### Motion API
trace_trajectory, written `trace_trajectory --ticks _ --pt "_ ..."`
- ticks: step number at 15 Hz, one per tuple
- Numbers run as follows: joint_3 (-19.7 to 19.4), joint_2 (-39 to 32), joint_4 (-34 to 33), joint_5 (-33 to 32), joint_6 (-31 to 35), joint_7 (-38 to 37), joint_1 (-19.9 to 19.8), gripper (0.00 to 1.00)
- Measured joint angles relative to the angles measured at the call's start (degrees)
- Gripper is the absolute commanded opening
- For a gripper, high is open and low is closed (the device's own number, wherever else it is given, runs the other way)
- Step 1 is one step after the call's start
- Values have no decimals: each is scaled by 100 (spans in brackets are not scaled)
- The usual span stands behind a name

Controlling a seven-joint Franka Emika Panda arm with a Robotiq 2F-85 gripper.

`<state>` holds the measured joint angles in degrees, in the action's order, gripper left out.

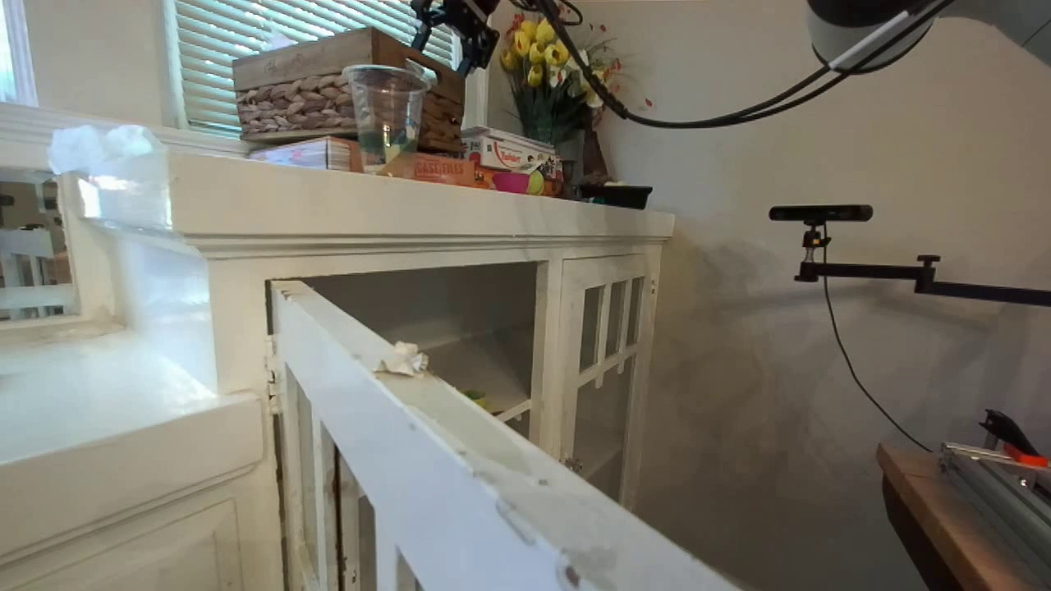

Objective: Move the wooden basket to the right

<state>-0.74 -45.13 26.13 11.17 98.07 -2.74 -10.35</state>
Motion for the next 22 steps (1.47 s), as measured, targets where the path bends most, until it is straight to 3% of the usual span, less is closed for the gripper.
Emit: trace_trajectory --ticks 7,11,16,22 --pt "-1 305 -14 -3 -481 -1543 87 100" --pt "11 498 -13 -2 -840 -1817 167 100" --pt "-33 478 -7 -21 -792 -1937 155 100" --pt "-321 248 -2 -313 -405 -3368 270 100"
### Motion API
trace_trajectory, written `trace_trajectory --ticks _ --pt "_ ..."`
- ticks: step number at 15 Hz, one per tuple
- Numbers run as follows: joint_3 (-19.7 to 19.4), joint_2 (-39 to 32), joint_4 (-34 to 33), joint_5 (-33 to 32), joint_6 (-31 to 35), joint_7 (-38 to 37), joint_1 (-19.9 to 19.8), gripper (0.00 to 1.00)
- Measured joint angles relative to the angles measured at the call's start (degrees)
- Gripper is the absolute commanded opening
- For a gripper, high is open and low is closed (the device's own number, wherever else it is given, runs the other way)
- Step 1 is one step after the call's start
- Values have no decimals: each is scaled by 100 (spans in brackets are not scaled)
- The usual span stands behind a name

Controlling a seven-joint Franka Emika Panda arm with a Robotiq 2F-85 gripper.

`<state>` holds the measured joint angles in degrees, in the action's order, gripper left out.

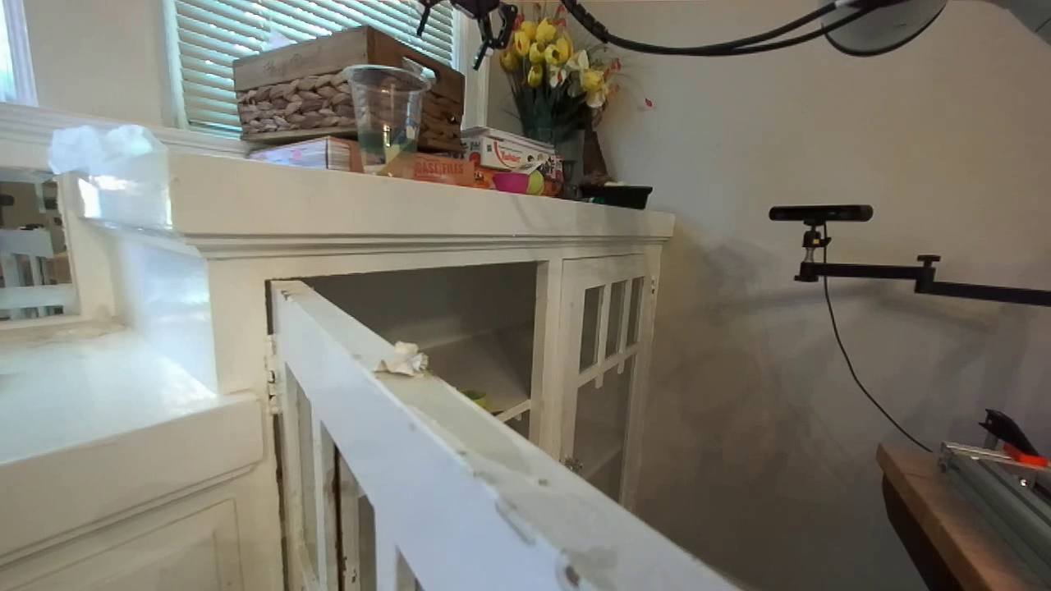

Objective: Move the wooden basket to the right

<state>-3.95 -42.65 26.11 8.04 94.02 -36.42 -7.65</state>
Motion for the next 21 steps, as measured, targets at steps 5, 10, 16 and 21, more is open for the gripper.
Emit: trace_trajectory --ticks 5,10,16,21 --pt "-94 -80 4 -218 -278 -1277 228 100" --pt "-98 -127 4 -251 -392 -1996 336 68" --pt "-98 -325 4 -256 -379 -2369 327 37" --pt "-105 -354 0 -280 -333 -2478 325 5"
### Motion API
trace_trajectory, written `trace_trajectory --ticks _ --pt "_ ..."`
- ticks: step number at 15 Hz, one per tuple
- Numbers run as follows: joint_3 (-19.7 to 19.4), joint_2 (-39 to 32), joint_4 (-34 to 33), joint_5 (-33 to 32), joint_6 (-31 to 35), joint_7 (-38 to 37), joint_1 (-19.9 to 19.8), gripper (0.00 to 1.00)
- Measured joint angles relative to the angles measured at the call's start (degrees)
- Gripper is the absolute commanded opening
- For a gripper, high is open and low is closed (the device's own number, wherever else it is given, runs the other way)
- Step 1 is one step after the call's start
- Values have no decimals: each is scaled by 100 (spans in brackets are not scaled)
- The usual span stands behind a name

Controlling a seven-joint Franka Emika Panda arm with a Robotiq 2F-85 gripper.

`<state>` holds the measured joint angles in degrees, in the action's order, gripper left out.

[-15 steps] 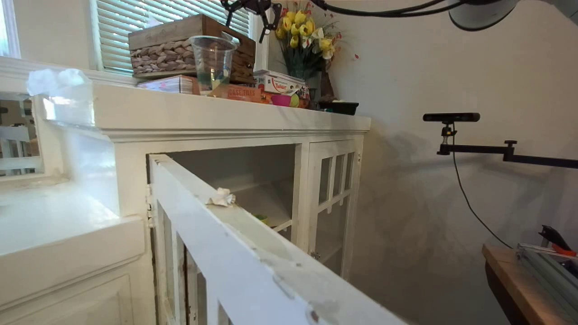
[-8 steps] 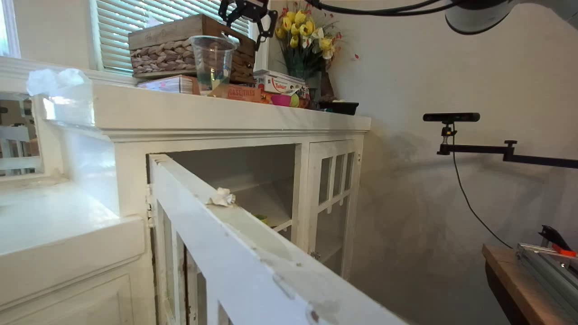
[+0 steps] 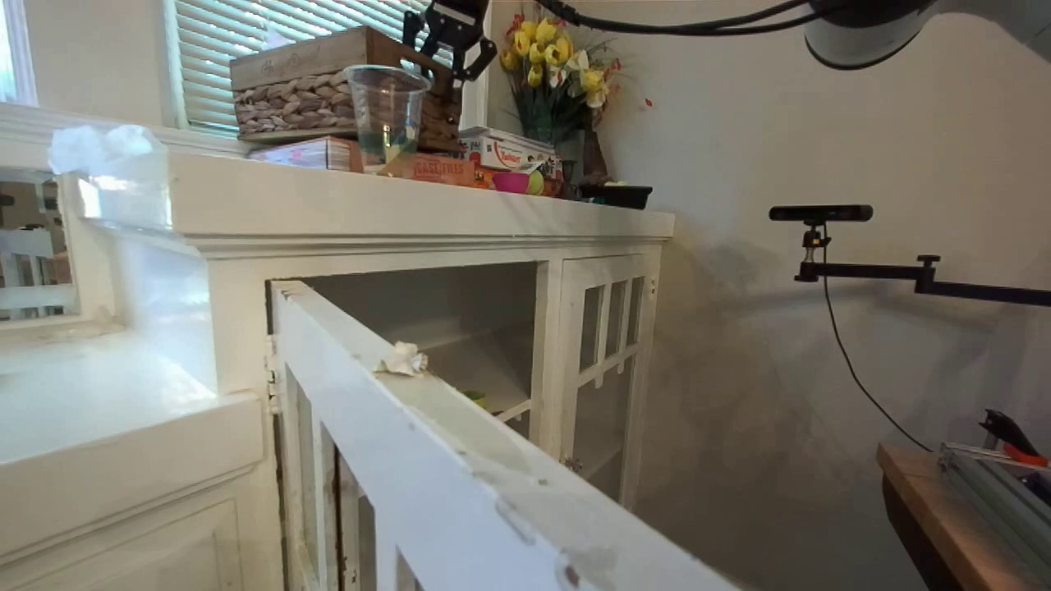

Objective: Move the wooden basket to the right

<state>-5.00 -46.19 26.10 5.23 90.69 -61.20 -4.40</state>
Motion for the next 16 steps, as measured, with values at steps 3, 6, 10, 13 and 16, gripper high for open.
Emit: trace_trajectory --ticks 3,6,10,13,16 --pt "-12 0 -2 -50 18 -105 -3 4" --pt "-23 2 -9 -75 195 -143 -18 3" --pt "-24 2 -9 -93 291 -142 -20 4" --pt "-24 2 -9 -94 292 -142 -22 4" --pt "-23 5 -10 -94 295 -142 -39 4"
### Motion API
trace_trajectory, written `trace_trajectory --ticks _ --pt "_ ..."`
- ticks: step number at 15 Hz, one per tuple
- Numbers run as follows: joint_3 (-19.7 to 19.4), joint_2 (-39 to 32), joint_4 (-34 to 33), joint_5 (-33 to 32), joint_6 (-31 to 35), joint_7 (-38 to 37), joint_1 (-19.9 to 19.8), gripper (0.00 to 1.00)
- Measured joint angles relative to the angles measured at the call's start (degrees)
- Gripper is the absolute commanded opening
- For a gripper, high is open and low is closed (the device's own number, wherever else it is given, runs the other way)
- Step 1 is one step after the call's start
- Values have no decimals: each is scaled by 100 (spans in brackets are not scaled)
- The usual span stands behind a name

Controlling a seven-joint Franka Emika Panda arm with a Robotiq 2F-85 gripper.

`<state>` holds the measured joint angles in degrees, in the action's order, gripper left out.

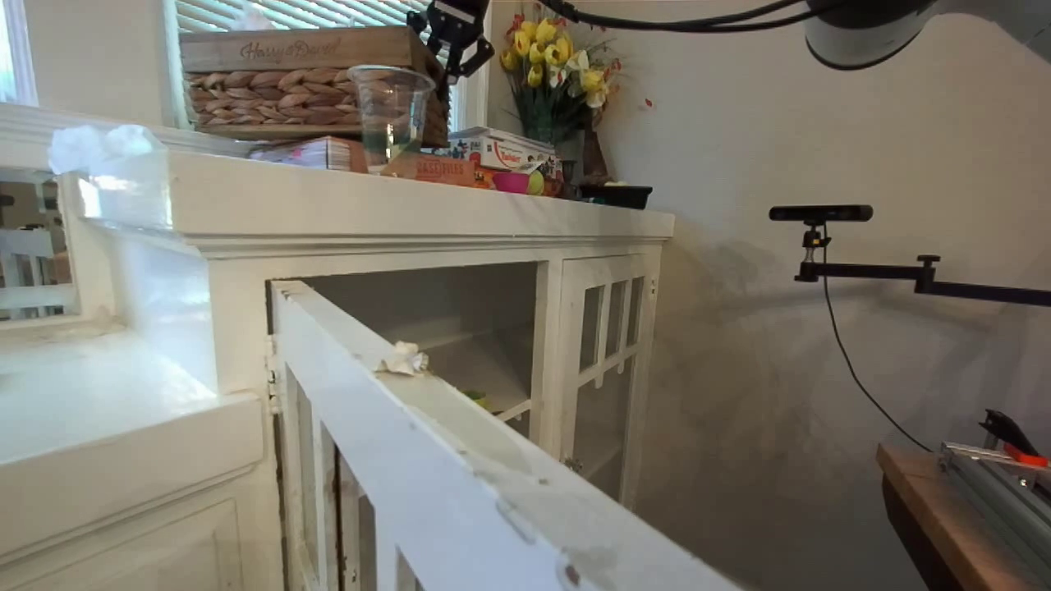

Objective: Move the wooden basket to the right

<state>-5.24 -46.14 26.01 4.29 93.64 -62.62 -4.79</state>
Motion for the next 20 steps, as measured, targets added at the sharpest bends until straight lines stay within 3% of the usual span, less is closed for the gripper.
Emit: trace_trajectory --ticks 20 --pt "2 777 -10 10 -37 -3 -663 4"
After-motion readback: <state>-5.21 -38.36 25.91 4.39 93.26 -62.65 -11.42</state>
